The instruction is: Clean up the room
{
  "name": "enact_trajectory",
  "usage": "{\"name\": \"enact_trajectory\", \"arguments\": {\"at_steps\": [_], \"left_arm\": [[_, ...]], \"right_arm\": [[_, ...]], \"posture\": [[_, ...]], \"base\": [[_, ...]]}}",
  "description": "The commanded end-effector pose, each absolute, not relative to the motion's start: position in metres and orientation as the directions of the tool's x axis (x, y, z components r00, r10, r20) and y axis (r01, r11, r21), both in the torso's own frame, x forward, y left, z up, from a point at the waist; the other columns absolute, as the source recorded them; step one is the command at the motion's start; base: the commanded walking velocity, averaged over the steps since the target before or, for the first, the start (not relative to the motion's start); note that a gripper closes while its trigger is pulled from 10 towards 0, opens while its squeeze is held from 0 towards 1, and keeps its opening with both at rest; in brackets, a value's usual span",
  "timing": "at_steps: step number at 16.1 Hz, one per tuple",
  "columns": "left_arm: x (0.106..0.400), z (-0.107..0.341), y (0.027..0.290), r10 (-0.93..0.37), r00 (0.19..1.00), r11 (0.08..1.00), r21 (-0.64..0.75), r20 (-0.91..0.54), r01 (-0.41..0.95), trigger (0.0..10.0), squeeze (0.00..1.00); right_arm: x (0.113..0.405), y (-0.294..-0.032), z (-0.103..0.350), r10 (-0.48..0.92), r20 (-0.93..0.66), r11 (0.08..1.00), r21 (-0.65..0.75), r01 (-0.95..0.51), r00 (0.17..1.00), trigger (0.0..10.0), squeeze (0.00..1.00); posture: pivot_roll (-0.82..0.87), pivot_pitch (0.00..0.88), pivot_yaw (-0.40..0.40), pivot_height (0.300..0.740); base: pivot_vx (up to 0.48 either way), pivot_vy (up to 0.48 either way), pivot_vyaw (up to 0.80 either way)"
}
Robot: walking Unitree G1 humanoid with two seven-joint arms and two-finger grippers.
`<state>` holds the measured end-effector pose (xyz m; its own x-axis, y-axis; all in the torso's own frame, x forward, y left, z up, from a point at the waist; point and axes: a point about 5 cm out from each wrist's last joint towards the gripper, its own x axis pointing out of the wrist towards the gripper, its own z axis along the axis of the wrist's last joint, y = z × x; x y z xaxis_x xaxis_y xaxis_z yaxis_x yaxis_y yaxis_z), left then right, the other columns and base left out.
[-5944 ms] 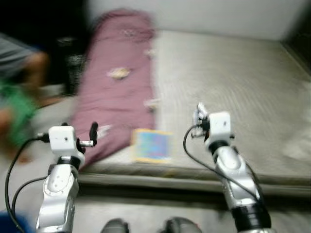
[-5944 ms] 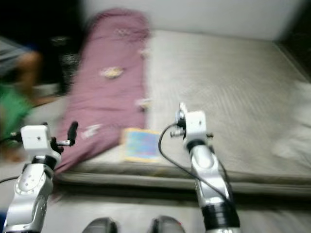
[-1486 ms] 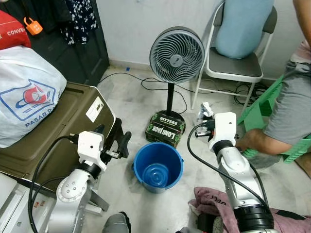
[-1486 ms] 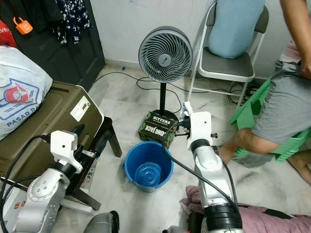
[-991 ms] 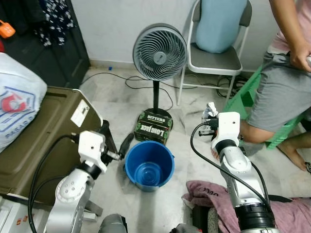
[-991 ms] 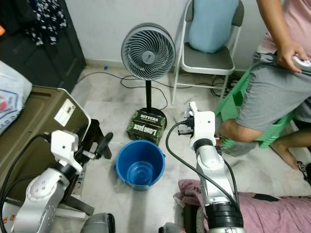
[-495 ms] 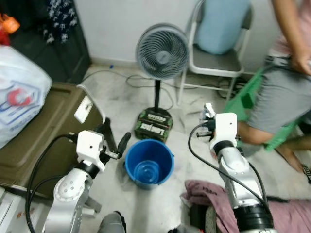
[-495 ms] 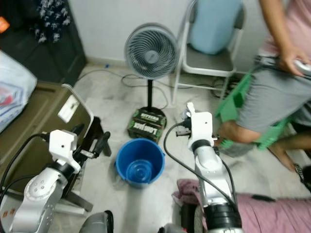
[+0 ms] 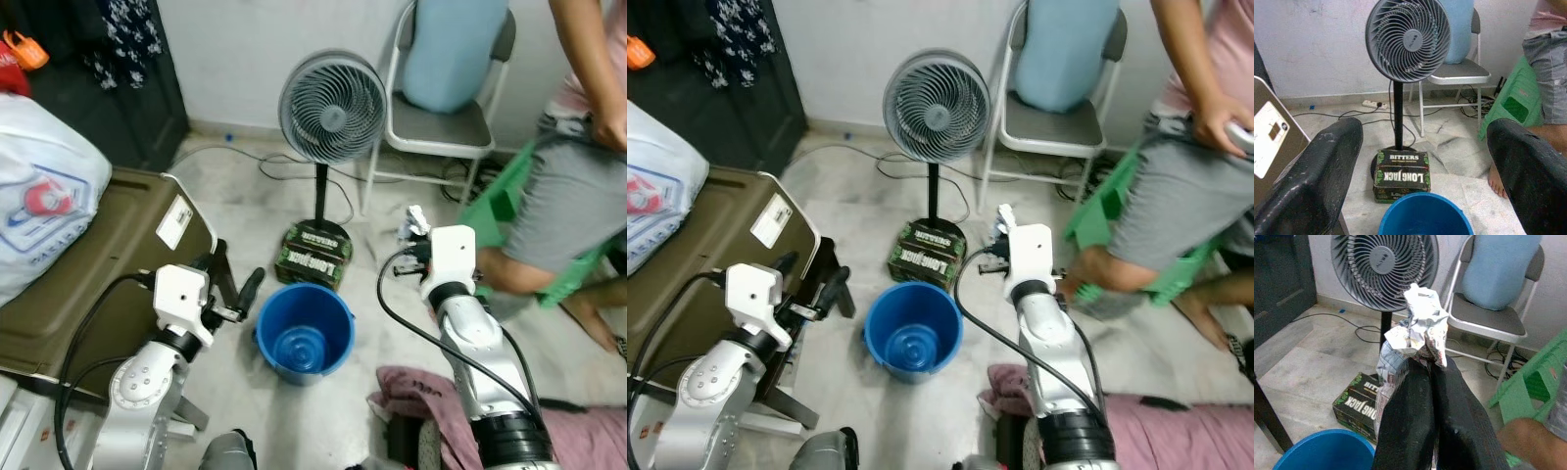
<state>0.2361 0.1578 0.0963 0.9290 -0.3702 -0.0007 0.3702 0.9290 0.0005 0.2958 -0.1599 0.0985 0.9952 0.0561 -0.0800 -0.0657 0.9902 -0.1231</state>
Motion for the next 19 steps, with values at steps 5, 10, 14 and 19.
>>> {"name": "enact_trajectory", "arguments": {"at_steps": [5, 10, 14, 19], "left_arm": [[0.2345, 0.0962, 0.1572, -0.384, 0.923, 0.923, 0.003, -0.01, 0.384, 10.0, 0.0], [0.2339, 0.0964, 0.1567, -0.386, 0.922, 0.922, 0.004, -0.01, 0.386, 10.0, 0.0], [0.2339, 0.096, 0.1563, -0.385, 0.923, 0.923, 0.002, -0.013, 0.385, 10.0, 0.0], [0.2345, 0.0949, 0.1565, -0.372, 0.928, 0.928, 0.011, -0.023, 0.373, 10.0, 0.0]], "right_arm": [[0.2971, -0.1584, 0.1035, 0.068, -0.055, 0.991, -0.112, -0.074, 0.996, 10.0, 0.0], [0.2967, -0.1586, 0.1034, 0.066, -0.056, 0.992, -0.103, -0.072, 0.996, 10.0, 0.0], [0.2965, -0.1581, 0.1043, 0.077, -0.05, 0.99, -0.117, -0.083, 0.996, 10.0, 0.0], [0.2963, -0.1559, 0.1046, 0.091, -0.047, 0.988, -0.121, -0.096, 0.995, 10.0, 0.0]], "posture": [[0.03, 0.099, -0.039, 0.74], [0.02, 0.103, -0.038, 0.74], [0.02, 0.106, -0.039, 0.74], [0.03, 0.109, -0.04, 0.74]], "base": [[0.252, 0.0, 0.14], [0.112, 0.0, 0.0], [0.28, 0.0, 0.0], [0.0, 0.0, 0.8]]}}
